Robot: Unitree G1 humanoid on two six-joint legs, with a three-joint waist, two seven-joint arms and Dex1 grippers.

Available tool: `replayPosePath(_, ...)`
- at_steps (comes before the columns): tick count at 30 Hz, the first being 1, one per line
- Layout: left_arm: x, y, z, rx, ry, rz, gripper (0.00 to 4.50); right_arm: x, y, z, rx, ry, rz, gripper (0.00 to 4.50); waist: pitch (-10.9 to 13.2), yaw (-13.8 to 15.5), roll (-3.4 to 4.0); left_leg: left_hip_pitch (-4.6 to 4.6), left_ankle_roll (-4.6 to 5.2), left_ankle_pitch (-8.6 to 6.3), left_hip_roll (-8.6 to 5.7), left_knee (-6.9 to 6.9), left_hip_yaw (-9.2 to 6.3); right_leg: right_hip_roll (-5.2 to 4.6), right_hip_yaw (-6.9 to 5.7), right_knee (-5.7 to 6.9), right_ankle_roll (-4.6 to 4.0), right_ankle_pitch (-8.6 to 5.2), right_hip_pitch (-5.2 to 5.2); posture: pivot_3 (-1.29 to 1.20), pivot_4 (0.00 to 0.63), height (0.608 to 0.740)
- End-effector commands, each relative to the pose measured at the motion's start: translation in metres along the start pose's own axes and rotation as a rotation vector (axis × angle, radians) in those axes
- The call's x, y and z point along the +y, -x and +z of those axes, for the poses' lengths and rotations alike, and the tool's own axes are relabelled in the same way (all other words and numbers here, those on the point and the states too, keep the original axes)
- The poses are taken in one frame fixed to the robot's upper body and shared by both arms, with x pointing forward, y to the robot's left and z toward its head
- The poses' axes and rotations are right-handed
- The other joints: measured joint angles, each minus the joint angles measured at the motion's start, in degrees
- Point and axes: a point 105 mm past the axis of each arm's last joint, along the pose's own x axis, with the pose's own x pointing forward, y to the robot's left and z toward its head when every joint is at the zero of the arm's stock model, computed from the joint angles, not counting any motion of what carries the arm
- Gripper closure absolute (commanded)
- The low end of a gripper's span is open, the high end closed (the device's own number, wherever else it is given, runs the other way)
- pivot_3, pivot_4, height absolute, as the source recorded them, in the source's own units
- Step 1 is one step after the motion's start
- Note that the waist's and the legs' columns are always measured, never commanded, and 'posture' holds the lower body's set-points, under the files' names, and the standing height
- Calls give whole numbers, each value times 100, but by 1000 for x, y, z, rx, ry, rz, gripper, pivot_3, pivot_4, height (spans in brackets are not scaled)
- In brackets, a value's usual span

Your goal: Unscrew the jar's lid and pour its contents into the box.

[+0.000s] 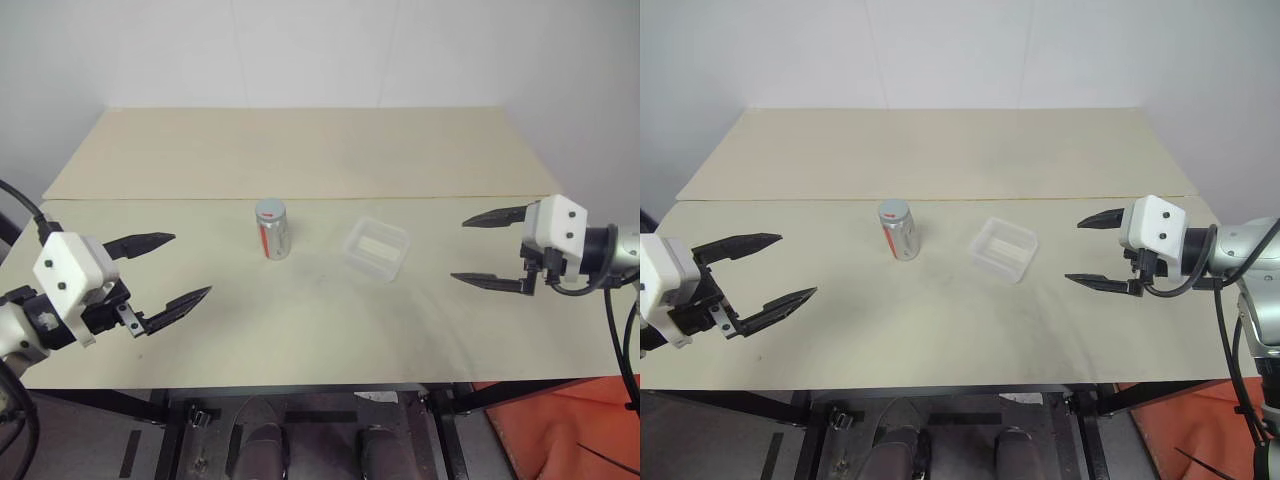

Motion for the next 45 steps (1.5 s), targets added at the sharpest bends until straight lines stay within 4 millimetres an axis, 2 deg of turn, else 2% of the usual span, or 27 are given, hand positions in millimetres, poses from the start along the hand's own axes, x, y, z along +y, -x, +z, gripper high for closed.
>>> replayPosePath(1, 3, 3, 6, -11, -41, 24, 20, -8, 7, 12, -9, 61, -35, 0, 0, 0, 0, 0, 0, 0, 0, 0, 0, 0, 0, 0, 0, 0, 0, 0, 150, 740)
replayPosePath(9, 7, 2, 5, -24, -41, 45, 20, -10, 5, 12, -7, 68, -42, 0, 0, 1, 0, 0, 0, 0, 0, 0, 0, 0, 0, 0, 0, 0, 0, 0, 150, 740)
replayPosePath(12, 16, -3, 5, -134, 20, 150, 20, -11, 3, 15, -28, 71, -58, 0, -1, 3, 1, 0, 0, 0, 0, 0, 0, -1, 0, 0, 0, 0, 1, 0, 150, 740)
replayPosePath(14, 21, -6, -3, -183, 79, 225, 20, -10, -1, 20, -58, 68, -60, 0, -1, 4, 0, 2, 0, 0, 0, 2, -1, -1, 0, 4, 1, 1, 2, 0, 150, 740)
replayPosePath(17, 22, -13, -23, -159, 101, 299, 20, -7, -11, 26, -94, 82, -64, 0, -2, -6, -1, 1, 0, 0, -2, 2, -4, 0, 1, 5, 3, 2, 2, 0, 150, 740)
replayPosePath(19, 19, -20, -28, -167, 112, 321, 20, -8, -19, 30, -126, 59, -84, 0, -2, -14, -3, 0, 0, 0, -2, 2, -5, 2, 1, 5, 3, 2, 2, 0, 150, 740)
replayPosePath(25, 8, -50, -54, -189, 191, 376, 20, 5, -44, 44, -202, 53, -44, 0, -2, 30, -3, -2, 0, 0, -9, 4, -10, -2, 3, 5, 7, 5, 3, 0, 150, 740)
replayPosePath(31, 9, -80, -76, -227, 256, 448, 20, 10, -50, 48, -218, 49, -31, 0, -2, 36, -3, -6, 0, 0, -12, 9, -20, -4, 2, 8, 9, 6, 2, 0, 150, 740)
replayPosePath(37, 9, -110, -82, -251, 268, 417, 20, 13, -50, 47, -208, 46, -35, 0, -2, 34, -4, -7, 0, 1, -13, 9, -30, -2, 2, 7, 11, 7, 2, 0, 150, 740)
replayPosePath(45, 13, -146, -73, -297, 264, 349, 20, 18, -47, 43, -181, 36, -56, 0, -3, 34, -5, -15, 0, 1, -15, 13, -30, -2, -1, 5, 16, 9, 2, 0, 150, 740)
